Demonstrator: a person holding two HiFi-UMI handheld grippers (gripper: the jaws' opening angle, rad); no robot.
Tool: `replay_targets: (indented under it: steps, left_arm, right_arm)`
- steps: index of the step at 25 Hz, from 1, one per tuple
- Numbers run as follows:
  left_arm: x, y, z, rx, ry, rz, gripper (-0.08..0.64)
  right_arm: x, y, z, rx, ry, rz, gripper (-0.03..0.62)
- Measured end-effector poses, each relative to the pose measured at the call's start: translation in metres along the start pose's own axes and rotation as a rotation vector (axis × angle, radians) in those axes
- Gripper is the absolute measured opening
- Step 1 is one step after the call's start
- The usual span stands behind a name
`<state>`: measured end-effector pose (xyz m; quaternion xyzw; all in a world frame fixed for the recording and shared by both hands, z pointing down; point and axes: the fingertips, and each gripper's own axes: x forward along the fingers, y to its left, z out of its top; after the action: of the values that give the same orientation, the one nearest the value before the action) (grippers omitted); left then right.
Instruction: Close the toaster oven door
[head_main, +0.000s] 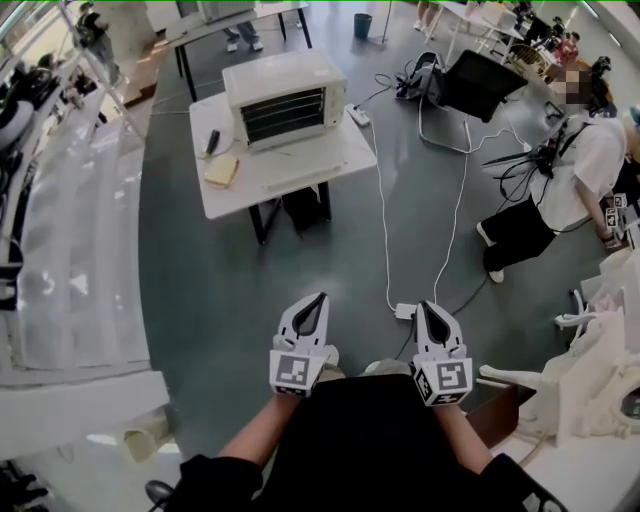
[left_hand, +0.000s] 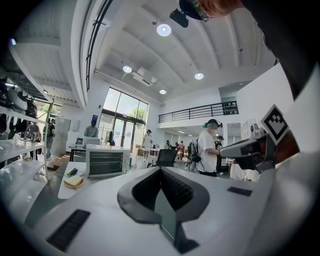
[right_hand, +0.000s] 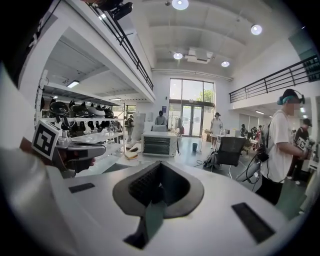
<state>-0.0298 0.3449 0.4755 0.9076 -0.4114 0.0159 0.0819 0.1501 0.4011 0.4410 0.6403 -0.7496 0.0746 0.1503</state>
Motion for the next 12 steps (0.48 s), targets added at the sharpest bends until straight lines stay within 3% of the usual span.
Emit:
replay_targets:
  steps: [4, 12]
  left_arm:
    - [-0.005, 0.02, 0.006, -0.064, -0.015, 0.045, 0.018]
    - [-0.001, 0.054, -0.002, -0.082, -0.014, 0.147, 0.018]
  right_arm:
    - [0.012, 0.004, -0.002, 0.004, 0.017, 0.009, 0.021]
    - [0.057, 0.013, 0.008, -0.024, 0.006, 0.103, 0.021]
